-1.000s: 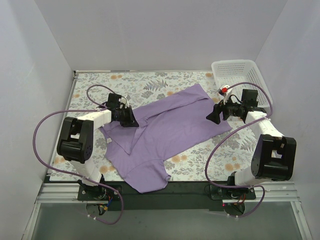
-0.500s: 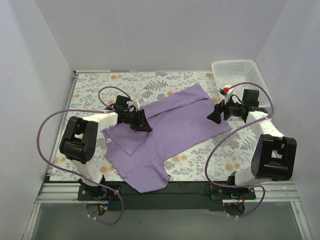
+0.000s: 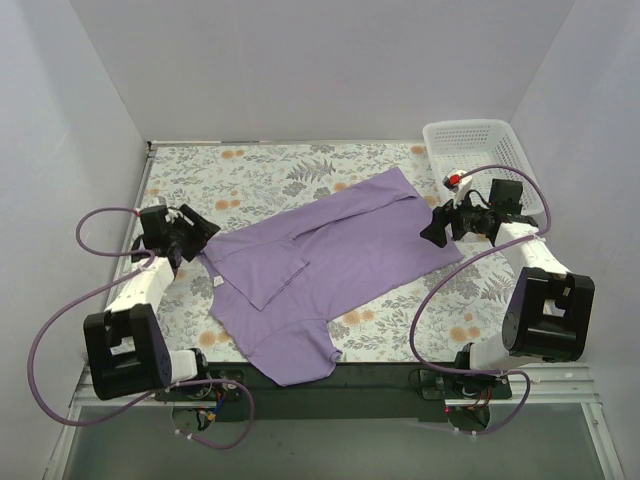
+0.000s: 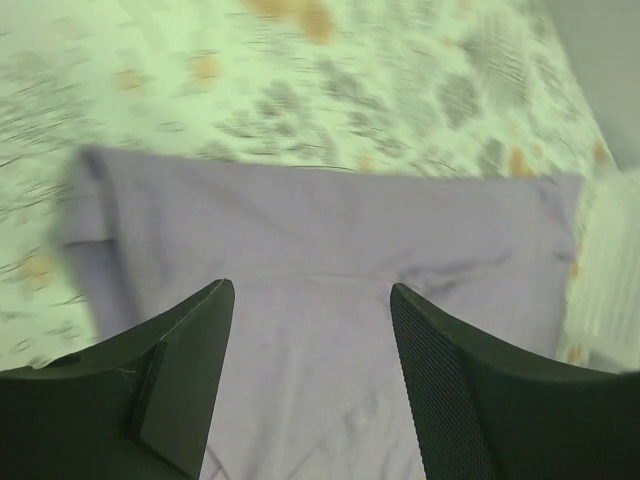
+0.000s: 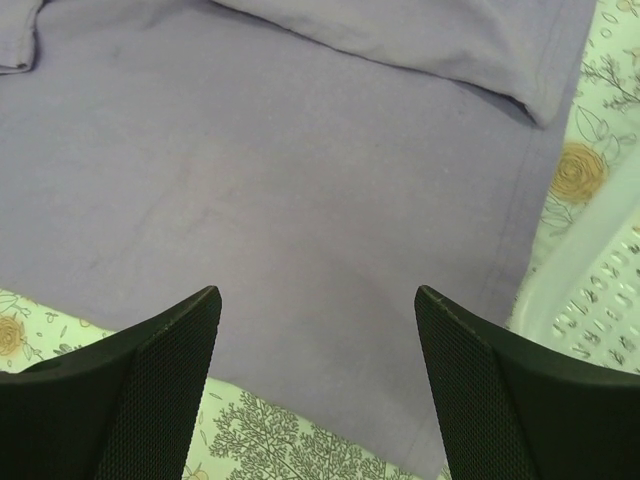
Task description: Fold and stack the t-shirts
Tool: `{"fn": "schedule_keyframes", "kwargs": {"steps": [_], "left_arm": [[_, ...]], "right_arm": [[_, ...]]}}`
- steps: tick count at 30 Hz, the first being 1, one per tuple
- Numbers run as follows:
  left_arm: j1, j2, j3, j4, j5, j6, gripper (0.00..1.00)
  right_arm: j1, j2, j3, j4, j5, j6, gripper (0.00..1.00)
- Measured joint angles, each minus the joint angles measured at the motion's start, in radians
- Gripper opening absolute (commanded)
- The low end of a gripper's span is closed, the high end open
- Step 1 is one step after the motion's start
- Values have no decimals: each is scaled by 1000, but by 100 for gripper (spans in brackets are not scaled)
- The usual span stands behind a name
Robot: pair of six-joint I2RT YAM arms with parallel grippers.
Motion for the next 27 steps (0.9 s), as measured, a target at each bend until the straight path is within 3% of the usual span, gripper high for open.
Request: {"fn": "schedule_keyframes", "kwargs": {"steps": [3, 12, 16, 17, 20, 27], "left_arm": [[60, 76, -21, -27, -68, -68, 59], [97, 285, 36, -37, -163, -127, 53], [97, 340, 77, -31, -177, -125, 33], [97, 351, 82, -29, -179, -124, 18], [98, 381, 97, -30, -189, -117, 0], [166, 467, 214, -58, -214, -112, 0]], "right_arm": [[-19, 6, 0, 0, 19, 6, 84], [-32, 24, 0, -18, 33, 12, 84], [-35, 30, 0, -20, 33, 11, 84], [-37, 30, 0, -21, 33, 11, 84], [-40, 31, 0, -23, 32, 11, 84], [-43, 38, 0, -25, 34, 7, 84]]}}
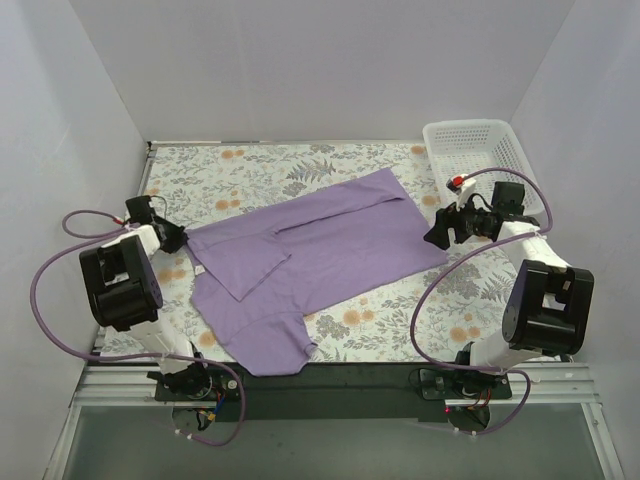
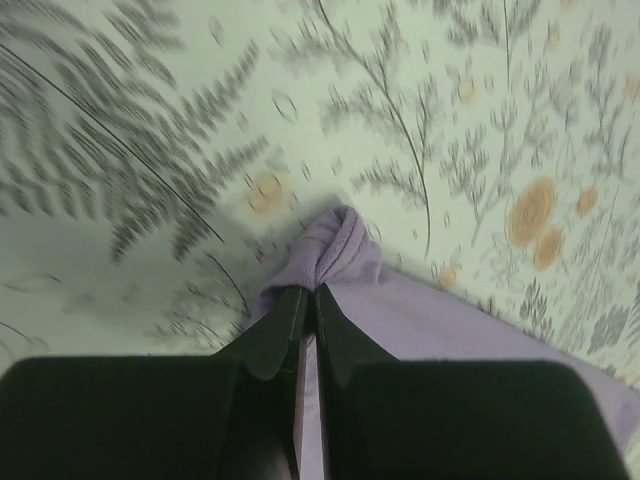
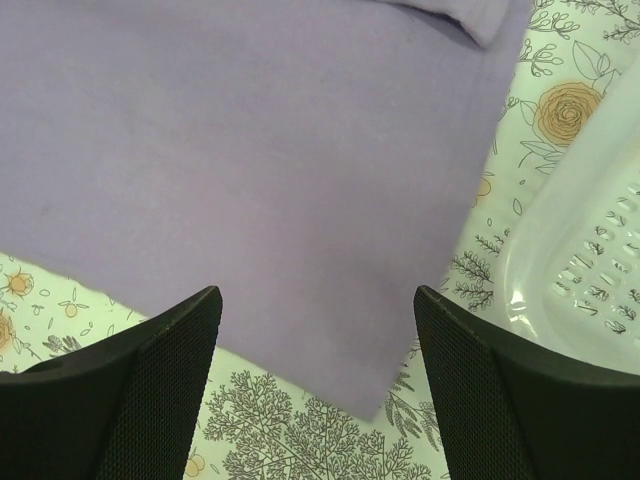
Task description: Fold and stack the t-shirts
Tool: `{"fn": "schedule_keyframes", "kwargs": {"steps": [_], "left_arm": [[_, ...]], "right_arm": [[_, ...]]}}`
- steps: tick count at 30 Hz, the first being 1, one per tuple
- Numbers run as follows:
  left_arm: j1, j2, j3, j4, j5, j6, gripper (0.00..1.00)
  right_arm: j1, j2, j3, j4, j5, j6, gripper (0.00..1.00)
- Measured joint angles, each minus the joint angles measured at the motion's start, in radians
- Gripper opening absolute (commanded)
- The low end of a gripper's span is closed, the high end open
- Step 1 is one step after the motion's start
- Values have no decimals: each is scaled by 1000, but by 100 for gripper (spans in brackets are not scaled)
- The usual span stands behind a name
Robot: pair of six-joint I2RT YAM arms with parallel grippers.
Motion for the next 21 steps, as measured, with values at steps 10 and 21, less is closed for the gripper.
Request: {"fn": "schedule_keyframes", "kwargs": {"steps": [10, 21], "left_arm": [[120, 161, 191, -25, 85, 63, 34], [115, -168, 76, 2, 201, 119, 59]], "right_arm": [[35, 66, 6, -24, 29, -12, 84], [288, 371, 512, -69, 223, 150, 66]]}}
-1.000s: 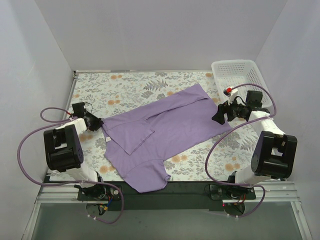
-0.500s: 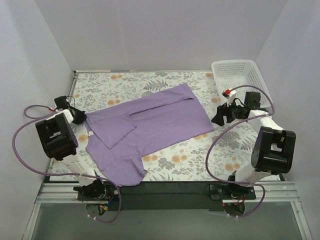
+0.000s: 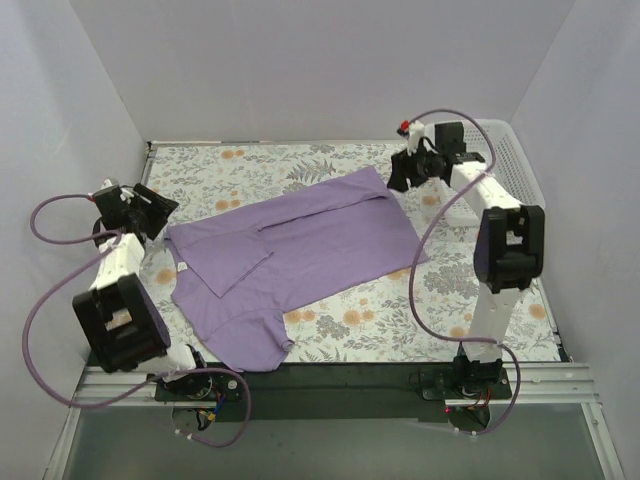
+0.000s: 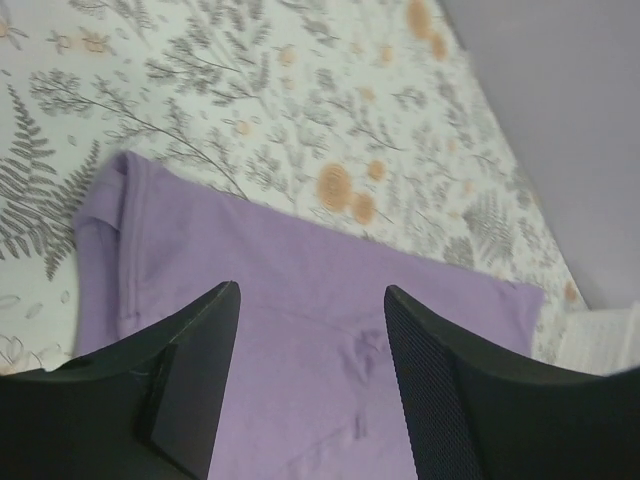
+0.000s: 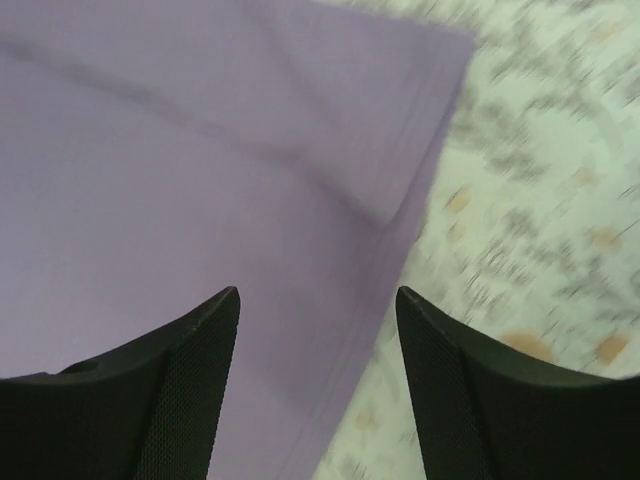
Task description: Fold and stack the t-shirts
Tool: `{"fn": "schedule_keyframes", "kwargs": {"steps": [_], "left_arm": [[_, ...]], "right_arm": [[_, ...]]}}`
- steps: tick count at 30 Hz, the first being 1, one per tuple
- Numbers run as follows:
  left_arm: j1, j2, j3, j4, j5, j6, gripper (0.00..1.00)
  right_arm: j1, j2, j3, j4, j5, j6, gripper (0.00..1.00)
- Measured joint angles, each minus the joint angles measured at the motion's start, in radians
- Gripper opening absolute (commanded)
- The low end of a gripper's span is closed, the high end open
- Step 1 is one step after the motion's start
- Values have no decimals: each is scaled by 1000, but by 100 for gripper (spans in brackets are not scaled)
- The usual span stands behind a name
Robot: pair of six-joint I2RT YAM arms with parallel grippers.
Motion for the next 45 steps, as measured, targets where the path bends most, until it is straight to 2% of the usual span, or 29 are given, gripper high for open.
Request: {"fn": "schedule_keyframes", "kwargs": {"steps": [3, 5, 8, 11, 13, 18, 27, 33, 36, 38, 45], "left_arm": [[0, -187, -117, 65, 85, 1, 59], [-7, -256, -183, 93, 145, 7, 59], [-27, -286, -262, 111, 208, 20, 59], [-43, -290, -319, 108, 251, 31, 59], [-46, -295, -343, 105, 269, 39, 59], [-46, -314, -357, 106, 287, 52, 59], [-46, -321, -357, 109, 296, 58, 59], [-46, -321, -357, 109, 298, 60, 59], [-46, -321, -357, 109, 300, 60, 59], [-46, -321, -357, 109, 302, 60, 59], [-46, -321, -357, 109, 311, 61, 59]], "right_arm": [[7, 224, 339, -5, 35, 137, 62], [4, 362, 518, 2, 43, 203, 62], [1, 517, 670, -21, 51, 272, 61], [0, 623, 747, -55, 57, 318, 60], [1, 667, 766, -67, 57, 341, 60], [10, 687, 771, -74, 48, 366, 47], [17, 687, 749, -65, 3, 375, 44], [17, 687, 748, -63, -4, 380, 29], [17, 687, 748, -63, -8, 383, 17], [17, 687, 748, -63, -9, 382, 4], [17, 687, 755, -68, 17, 360, 1]]}}
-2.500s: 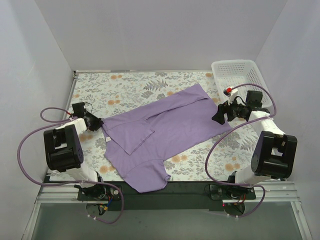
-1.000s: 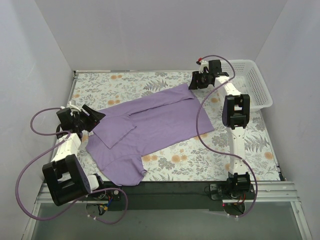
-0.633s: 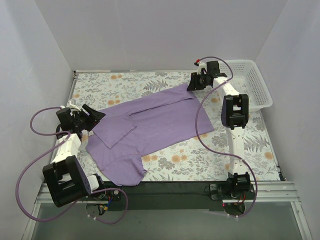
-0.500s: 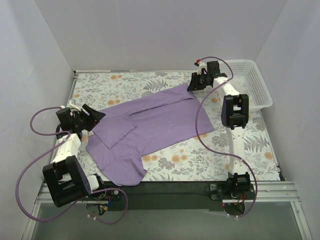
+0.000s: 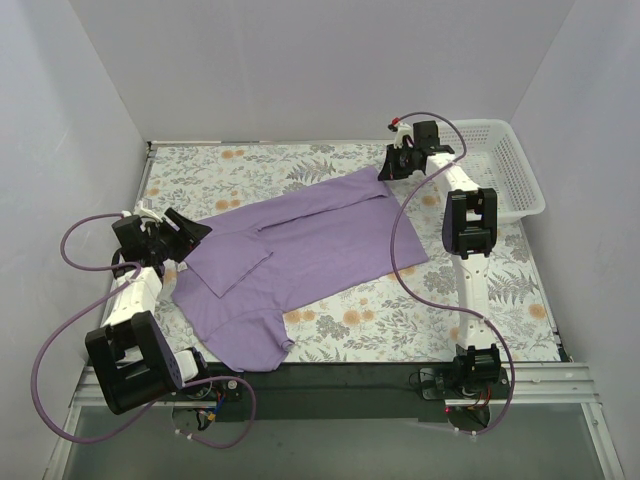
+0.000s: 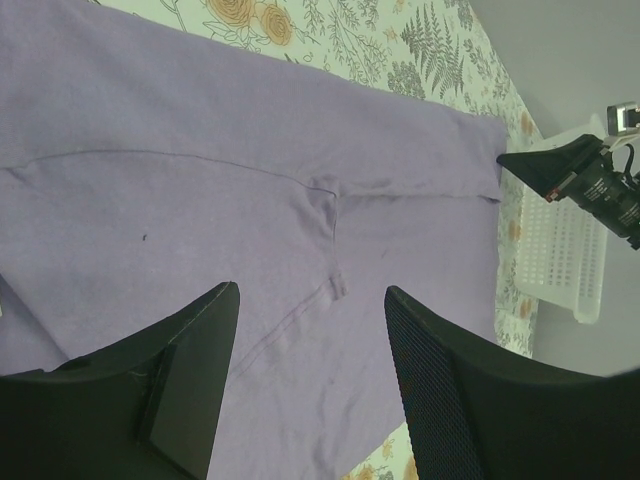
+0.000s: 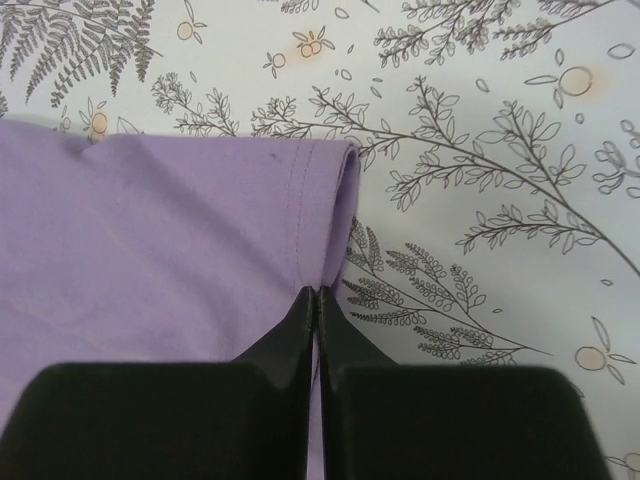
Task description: Fold and stack the t-shirts
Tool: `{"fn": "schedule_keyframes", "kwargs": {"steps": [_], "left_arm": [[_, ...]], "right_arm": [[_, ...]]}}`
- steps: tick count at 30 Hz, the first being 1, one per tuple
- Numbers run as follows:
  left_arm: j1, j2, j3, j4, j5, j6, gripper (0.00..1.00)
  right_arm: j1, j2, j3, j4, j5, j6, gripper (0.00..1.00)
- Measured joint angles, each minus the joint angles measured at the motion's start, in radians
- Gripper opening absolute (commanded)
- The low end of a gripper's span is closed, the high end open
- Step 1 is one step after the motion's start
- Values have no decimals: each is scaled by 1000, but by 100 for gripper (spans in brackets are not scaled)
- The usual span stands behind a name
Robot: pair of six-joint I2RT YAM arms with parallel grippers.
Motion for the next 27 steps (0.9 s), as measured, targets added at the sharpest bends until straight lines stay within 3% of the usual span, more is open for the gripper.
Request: {"fn": "schedule_keyframes", "kwargs": {"steps": [7, 9, 10, 11, 15, 16, 19, 25, 27], "left_arm": [[-8, 9, 0, 2, 22, 5, 59], [-19, 17, 0, 7, 35, 7, 59], [-27, 23, 0, 11, 44, 8, 59], [-34, 29, 0, 14, 52, 8, 59], [-96, 45, 0, 18, 78, 21, 59], [-115, 42, 0, 19, 80, 27, 59], [-178, 14, 0, 13, 72, 53, 59], [-244, -189, 1, -4, -54, 103, 61], [-243, -270, 7, 2, -109, 109, 68]], "right_arm": [[6, 0, 57, -8, 114, -65, 1], [7, 0, 63, -4, 153, -83, 10], [7, 0, 63, -3, 173, -94, 24], [8, 0, 63, -2, 192, -103, 31], [15, 0, 67, 5, 259, -171, 49], [16, -2, 66, 10, 262, -187, 58], [27, -57, -10, 18, 244, -264, 75], [127, -383, -340, -1, 130, -547, 85], [202, -534, -477, -12, 70, -698, 85]]}}
